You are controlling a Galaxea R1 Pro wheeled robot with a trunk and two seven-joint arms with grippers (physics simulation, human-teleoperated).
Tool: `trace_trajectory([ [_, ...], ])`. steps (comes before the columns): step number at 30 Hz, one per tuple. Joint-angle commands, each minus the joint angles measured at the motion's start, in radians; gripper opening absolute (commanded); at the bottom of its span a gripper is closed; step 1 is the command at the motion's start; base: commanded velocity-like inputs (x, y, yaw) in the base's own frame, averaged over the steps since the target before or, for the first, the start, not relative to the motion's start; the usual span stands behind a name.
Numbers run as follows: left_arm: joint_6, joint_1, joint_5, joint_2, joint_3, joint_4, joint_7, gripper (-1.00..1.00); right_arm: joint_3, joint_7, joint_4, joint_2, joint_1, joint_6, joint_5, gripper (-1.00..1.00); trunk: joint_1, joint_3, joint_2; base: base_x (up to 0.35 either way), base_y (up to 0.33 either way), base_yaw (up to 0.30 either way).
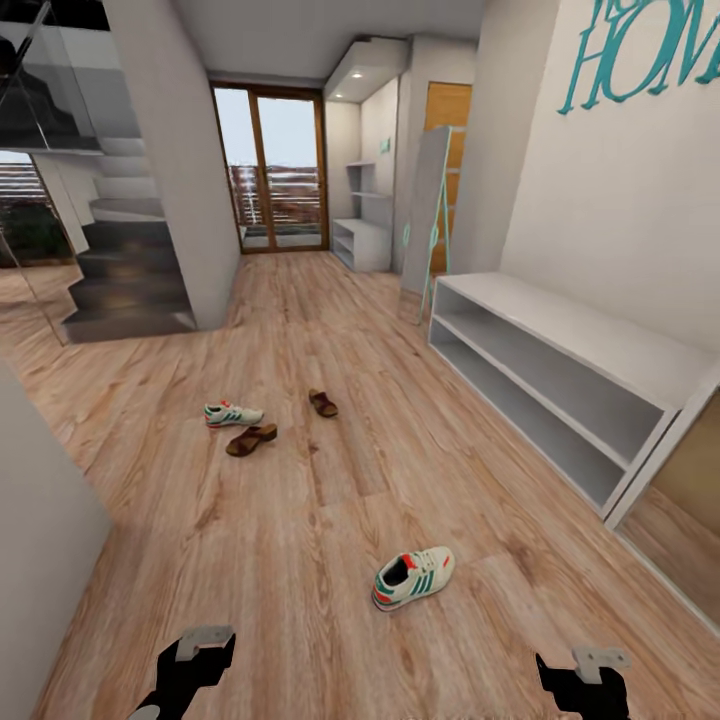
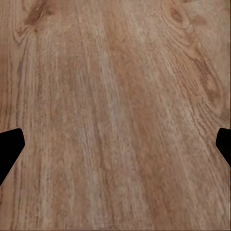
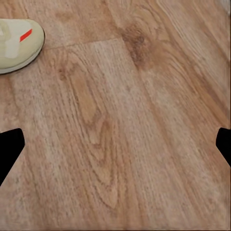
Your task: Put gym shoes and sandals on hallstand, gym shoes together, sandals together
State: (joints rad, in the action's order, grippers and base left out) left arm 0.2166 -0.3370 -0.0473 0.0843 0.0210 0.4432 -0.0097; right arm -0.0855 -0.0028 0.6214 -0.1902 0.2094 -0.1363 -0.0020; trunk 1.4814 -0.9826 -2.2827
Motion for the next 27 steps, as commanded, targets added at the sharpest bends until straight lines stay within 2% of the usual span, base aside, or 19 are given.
trace_trajectory([
  [1, 0.003, 0.0, -0.005, 0.0, 0.0, 0.0, -0.001, 1.0, 0.0, 0.0, -0.001, 0.0, 0.001, -0.003, 0.0, 1.0, 0.0, -0.001, 0.0, 0.0, 0.0, -0.29],
  [16, 0.002, 0.0, -0.006, 0.002, 0.0, -0.001, -0.001, 1.0, 0.001, 0.005, -0.001, 0.0, 0.001, -0.003, -0.001, 1.0, 0.0, -0.002, 0.0, 0.006, 0.002, -0.293],
  [27, 0.004, 0.0, -0.005, 0.002, 0.0, 0.0, -0.001, 1.0, 0.001, 0.006, -0.002, 0.0, 0.001, -0.003, -0.001, 1.0, 0.0, -0.007, 0.0, 0.184, 0.145, -0.295],
])
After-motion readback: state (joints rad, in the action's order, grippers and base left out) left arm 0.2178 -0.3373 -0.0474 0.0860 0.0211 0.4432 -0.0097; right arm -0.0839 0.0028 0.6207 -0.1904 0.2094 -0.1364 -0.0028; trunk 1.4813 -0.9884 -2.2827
